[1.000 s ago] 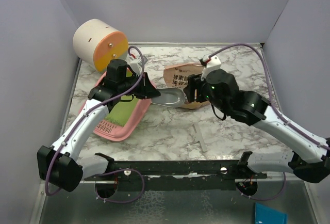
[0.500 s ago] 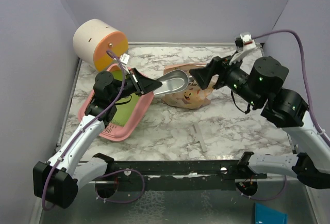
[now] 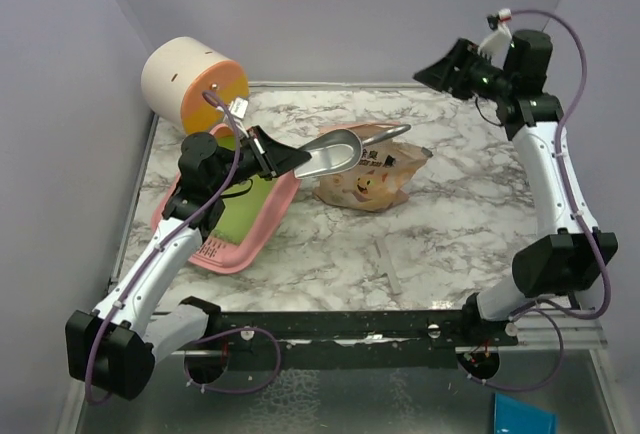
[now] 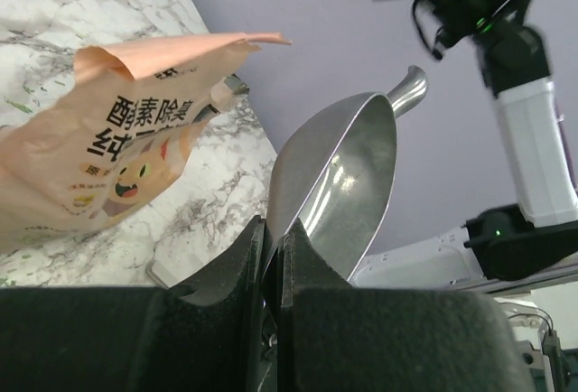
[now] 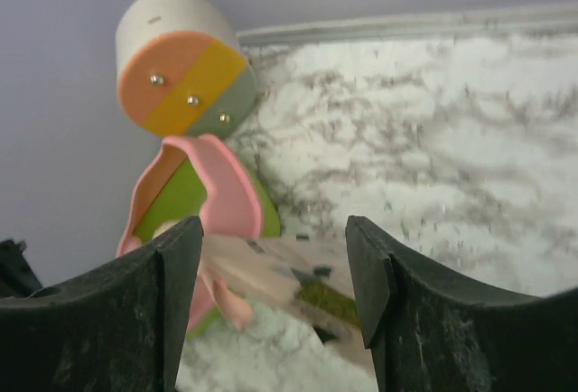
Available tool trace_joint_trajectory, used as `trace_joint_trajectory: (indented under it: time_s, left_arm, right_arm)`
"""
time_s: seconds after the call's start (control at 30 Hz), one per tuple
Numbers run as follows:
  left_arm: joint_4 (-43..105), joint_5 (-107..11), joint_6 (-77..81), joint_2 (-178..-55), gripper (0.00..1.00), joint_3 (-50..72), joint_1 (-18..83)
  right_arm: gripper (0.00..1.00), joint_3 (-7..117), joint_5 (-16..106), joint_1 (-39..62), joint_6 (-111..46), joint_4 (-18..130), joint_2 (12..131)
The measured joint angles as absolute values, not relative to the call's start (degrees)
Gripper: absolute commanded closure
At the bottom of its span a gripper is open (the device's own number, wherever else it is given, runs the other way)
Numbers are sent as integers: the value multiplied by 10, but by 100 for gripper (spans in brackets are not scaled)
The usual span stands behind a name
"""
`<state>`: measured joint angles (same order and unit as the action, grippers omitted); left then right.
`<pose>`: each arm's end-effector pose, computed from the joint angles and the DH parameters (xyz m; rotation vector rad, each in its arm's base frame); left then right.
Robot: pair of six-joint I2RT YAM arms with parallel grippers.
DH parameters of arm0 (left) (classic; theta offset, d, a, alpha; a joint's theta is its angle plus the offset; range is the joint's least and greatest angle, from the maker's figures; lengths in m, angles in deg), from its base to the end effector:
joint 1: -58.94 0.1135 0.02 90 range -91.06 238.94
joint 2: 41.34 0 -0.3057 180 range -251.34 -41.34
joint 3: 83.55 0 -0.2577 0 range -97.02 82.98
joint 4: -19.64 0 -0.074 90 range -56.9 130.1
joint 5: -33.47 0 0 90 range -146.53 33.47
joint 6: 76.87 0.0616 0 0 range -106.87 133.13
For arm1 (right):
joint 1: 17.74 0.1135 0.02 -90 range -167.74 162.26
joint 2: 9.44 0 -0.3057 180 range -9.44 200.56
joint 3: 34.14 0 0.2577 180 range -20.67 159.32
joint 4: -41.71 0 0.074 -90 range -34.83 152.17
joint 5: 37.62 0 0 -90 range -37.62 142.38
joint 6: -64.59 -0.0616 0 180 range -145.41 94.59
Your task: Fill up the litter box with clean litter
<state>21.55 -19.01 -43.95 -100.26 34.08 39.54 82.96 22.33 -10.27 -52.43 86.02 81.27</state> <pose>0.2160 -0.1158 0.3941 0.0122 1.7745 -1.5123 0.3686 0.0794 0.4945 -0.0432 1.9404 0.8992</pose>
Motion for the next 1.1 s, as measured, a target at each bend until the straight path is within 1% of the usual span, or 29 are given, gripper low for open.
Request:
trace_joint_trajectory:
  time_s: [0.07,0.13,0.2,0.3,0.4,0.5,0.77,0.9,1.1]
  left_arm:
    - [203,-188,-440,-1014,100,337,399]
    - [194,-185,-440,-1029,100,335,400]
    - [192,-181,-440,-1047,100,330,400]
    - [190,-175,-438,-1069,100,319,400]
    - [185,-171,-437,-1084,100,312,397]
    - [180,-171,-435,-1093,100,309,391]
    - [168,-171,-435,-1103,100,309,363]
    - [165,-171,-435,-1103,100,309,356]
    - [161,-172,-435,-1102,100,309,354]
  right_arm:
    - [35,718,146,-171,-562,808,778]
    - [35,645,89,-194,-585,780,745]
    - [35,574,20,-190,-604,737,692]
    - [35,524,-39,-177,-617,694,618]
    - [35,501,-75,-176,-629,648,562]
    - [36,495,-101,-176,-639,612,542]
    - [37,483,-93,-176,-615,634,567]
    - [40,483,-83,-176,-601,648,573]
    - [43,466,-99,-176,-605,634,574]
